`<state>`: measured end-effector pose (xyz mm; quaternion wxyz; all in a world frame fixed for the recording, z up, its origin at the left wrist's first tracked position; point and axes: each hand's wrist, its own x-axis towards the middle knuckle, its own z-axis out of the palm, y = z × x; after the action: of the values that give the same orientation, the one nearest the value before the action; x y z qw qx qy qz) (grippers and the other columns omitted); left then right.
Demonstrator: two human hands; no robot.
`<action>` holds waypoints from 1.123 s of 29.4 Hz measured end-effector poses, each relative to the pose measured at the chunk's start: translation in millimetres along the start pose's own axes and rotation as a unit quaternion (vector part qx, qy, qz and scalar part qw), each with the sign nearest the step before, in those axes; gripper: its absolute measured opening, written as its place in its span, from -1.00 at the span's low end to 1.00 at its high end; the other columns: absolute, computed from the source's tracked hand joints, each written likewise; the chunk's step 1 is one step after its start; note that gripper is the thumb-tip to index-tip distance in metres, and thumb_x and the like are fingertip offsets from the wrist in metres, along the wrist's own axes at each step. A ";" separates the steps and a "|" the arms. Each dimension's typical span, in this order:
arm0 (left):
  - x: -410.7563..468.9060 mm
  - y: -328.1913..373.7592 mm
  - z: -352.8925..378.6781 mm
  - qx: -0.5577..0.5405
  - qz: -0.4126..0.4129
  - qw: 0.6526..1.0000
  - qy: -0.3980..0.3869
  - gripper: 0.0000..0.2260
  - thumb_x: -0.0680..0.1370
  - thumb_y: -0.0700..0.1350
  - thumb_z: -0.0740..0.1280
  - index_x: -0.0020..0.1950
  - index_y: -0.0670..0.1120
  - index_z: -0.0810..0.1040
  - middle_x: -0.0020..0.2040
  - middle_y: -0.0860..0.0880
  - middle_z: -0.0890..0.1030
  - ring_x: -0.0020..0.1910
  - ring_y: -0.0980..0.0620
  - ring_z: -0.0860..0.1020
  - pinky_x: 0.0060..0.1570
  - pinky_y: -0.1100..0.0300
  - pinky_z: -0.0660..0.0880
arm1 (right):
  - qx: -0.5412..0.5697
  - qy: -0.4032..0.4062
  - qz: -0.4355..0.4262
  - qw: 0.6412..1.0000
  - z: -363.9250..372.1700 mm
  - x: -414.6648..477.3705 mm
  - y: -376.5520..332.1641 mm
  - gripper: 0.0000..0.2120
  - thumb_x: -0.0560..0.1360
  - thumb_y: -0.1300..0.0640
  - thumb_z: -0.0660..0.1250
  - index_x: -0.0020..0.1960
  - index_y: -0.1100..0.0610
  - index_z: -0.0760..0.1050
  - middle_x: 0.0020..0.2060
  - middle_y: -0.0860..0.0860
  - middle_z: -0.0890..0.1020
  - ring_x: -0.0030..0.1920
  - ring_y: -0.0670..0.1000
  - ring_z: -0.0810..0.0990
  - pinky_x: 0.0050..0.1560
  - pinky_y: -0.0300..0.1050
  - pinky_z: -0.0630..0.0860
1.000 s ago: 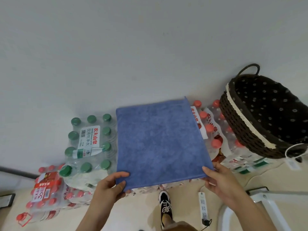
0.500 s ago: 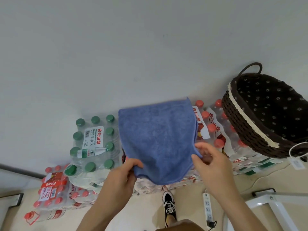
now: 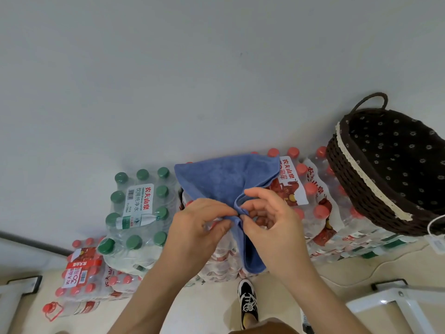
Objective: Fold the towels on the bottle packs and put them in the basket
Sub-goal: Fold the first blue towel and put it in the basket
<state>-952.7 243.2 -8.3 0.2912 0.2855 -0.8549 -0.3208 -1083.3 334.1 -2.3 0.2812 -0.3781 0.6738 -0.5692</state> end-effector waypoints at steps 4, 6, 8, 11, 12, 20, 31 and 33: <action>1.9 7.2 -1.1 -0.070 -0.072 0.994 0.034 -0.85 0.43 -0.09 0.48 -0.13 0.18 0.66 -0.13 0.19 0.66 -0.10 0.17 0.61 -0.13 0.42 0.47 | 0.018 -0.005 -0.006 1.000 -1.1 0.8 -4.0 -0.67 0.41 0.35 0.43 0.06 0.00 0.55 -0.20 -0.12 0.66 -0.14 -0.10 0.64 -0.09 -0.32 0.54; 1.9 9.1 -1.0 -0.086 -0.098 0.991 0.039 -0.74 0.42 -0.21 0.50 -0.11 0.18 0.64 -0.17 0.16 0.67 -0.13 0.17 0.61 -0.18 0.46 0.46 | 0.022 -0.003 -0.012 1.000 -1.1 0.8 -5.4 -0.69 0.41 0.35 0.43 0.04 0.01 0.56 -0.21 -0.11 0.66 -0.13 -0.09 0.64 -0.09 -0.32 0.54; 3.6 12.2 -2.4 -0.097 -0.106 0.989 0.031 -0.67 0.42 -0.29 0.48 -0.04 0.16 0.60 -0.16 0.19 0.66 -0.12 0.19 0.60 -0.19 0.49 0.44 | 0.023 -0.009 -0.016 1.000 -0.8 0.2 -7.3 -0.70 0.41 0.35 0.43 0.01 0.00 0.56 -0.20 -0.11 0.66 -0.12 -0.08 0.64 -0.08 -0.33 0.54; 7.9 14.5 -6.4 -0.098 -0.073 0.993 -0.003 -0.59 0.45 -0.32 0.45 0.13 0.14 0.58 -0.07 0.23 0.63 -0.09 0.21 0.60 -0.08 0.49 0.43 | 0.020 -0.018 -0.025 0.999 -2.7 0.7 -10.6 -0.68 0.41 0.37 0.42 -0.01 -0.02 0.56 -0.20 -0.11 0.66 -0.11 -0.10 0.64 -0.09 -0.36 0.53; 9.4 13.9 -7.5 -0.084 -0.058 0.995 -0.016 -0.59 0.46 -0.31 0.44 0.17 0.13 0.58 -0.04 0.23 0.63 -0.07 0.22 0.59 -0.06 0.48 0.43 | 0.020 -0.020 -0.026 0.999 -3.5 1.5 -11.5 -0.68 0.41 0.37 0.43 -0.02 -0.02 0.55 -0.20 -0.12 0.66 -0.12 -0.11 0.64 -0.10 -0.36 0.52; 23.2 19.3 -13.1 -0.007 -0.016 0.997 -0.070 -0.79 0.49 -0.23 0.38 -0.05 0.09 0.62 -0.20 0.21 0.61 -0.18 0.18 0.57 -0.16 0.43 0.40 | -0.004 -0.035 -0.034 0.999 -15.3 11.4 -18.7 -0.59 0.38 0.36 0.47 -0.15 -0.07 0.35 -0.24 -0.03 0.58 -0.16 -0.04 0.64 -0.11 -0.20 0.57; 37.4 38.5 -13.1 -0.161 -0.118 0.978 0.062 -0.84 0.51 -0.27 0.38 -0.06 -0.01 0.65 -0.22 0.11 0.69 -0.22 0.13 0.65 -0.18 0.30 0.55 | -0.353 -0.121 -0.129 0.919 -31.8 37.0 -64.3 -0.91 0.50 -0.07 0.28 -0.05 -0.07 0.48 -0.24 -0.12 0.57 -0.22 -0.12 0.53 -0.17 -0.07 0.50; 40.4 43.3 -20.2 -0.200 -0.127 0.968 0.081 -0.84 0.51 -0.27 0.38 -0.04 -0.03 0.66 -0.18 0.07 0.70 -0.16 0.10 0.66 -0.12 0.26 0.57 | -0.403 -0.103 -0.174 0.892 -25.8 42.0 -73.8 -0.82 0.53 -0.07 0.14 -0.10 -0.03 0.47 -0.25 -0.10 0.54 -0.23 -0.06 0.49 -0.19 -0.06 0.45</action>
<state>-979.0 235.5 48.0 0.3673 0.3525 -0.7035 -0.4959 -1113.6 308.7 77.1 0.0691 -0.6268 0.7360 -0.2462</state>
